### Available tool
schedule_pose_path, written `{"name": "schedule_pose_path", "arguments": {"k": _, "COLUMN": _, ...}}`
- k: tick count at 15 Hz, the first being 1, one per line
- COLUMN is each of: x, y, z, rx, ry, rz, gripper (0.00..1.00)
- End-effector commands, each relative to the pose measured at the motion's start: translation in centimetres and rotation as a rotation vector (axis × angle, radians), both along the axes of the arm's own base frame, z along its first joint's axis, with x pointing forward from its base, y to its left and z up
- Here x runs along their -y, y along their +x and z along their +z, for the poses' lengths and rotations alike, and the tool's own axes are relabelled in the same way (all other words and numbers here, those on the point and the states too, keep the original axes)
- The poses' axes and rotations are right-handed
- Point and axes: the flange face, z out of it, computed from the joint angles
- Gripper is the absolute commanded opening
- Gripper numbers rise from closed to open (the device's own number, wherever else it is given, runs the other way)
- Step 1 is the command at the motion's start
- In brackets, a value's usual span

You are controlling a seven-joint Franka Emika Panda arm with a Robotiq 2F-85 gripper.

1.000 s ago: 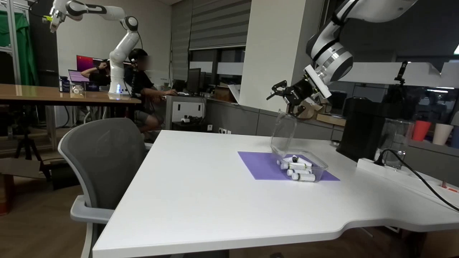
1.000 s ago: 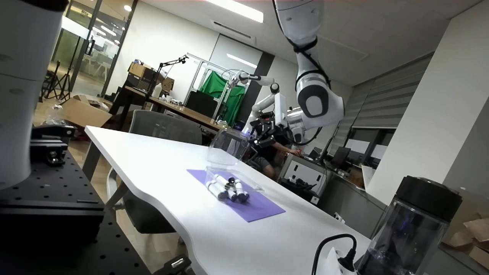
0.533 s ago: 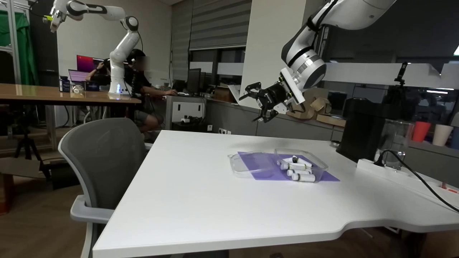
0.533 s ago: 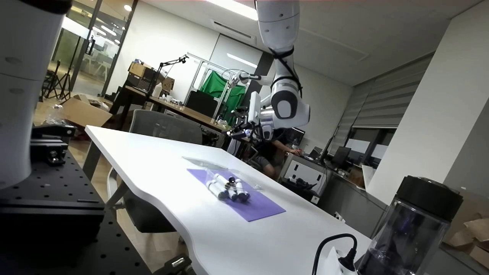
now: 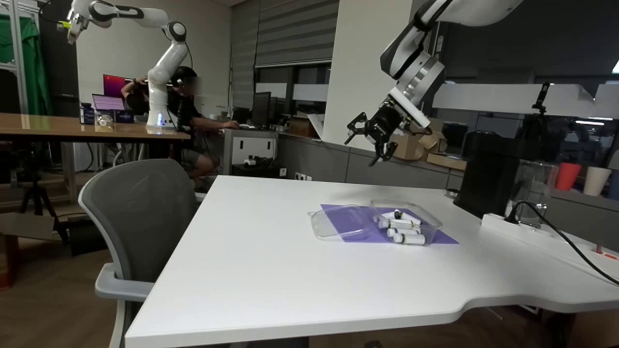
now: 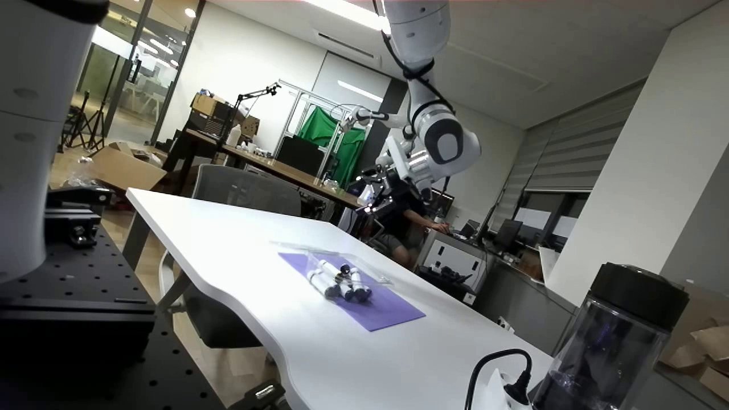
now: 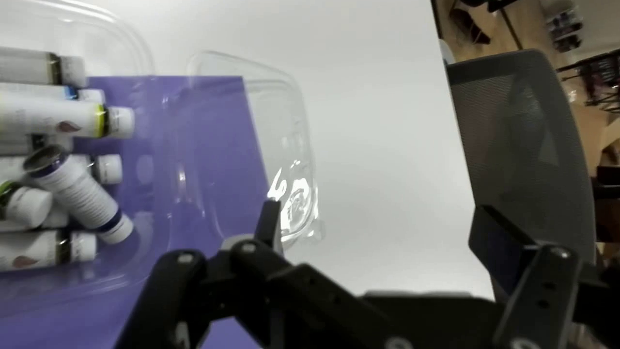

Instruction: Open the plastic container on the table

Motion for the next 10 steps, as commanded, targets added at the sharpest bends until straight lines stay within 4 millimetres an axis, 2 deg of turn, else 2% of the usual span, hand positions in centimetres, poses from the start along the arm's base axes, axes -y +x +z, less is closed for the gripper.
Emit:
{"name": "schedule_pose_path", "arguments": {"k": 1, "x": 3.7, "y": 0.7, "z": 5.4, "rx": 0.027, "ry": -0.205, "rz": -0.007, "gripper": 1.0}}
{"name": "schedule_pose_path", "arguments": {"k": 5, "x": 7.1, "y": 0.8, "z": 9.3, "rx": 0.086, "ry": -0.426, "rz": 0.0, "gripper": 1.0}}
{"name": "schedule_pose_path", "arguments": {"k": 6, "x": 6.5, "y": 0.6, "z": 7.5, "rx": 0.08, "ry": -0.336, "rz": 0.029, "gripper": 1.0}}
{"name": "schedule_pose_path", "arguments": {"k": 8, "x": 7.3, "y": 0.6, "z": 8.8, "rx": 0.095, "ry": -0.383, "rz": 0.025, "gripper": 1.0}}
{"name": "schedule_pose_path", "arguments": {"k": 10, "x": 7.3, "y": 0.6, "z": 8.9, "rx": 0.099, "ry": -0.395, "rz": 0.026, "gripper": 1.0}}
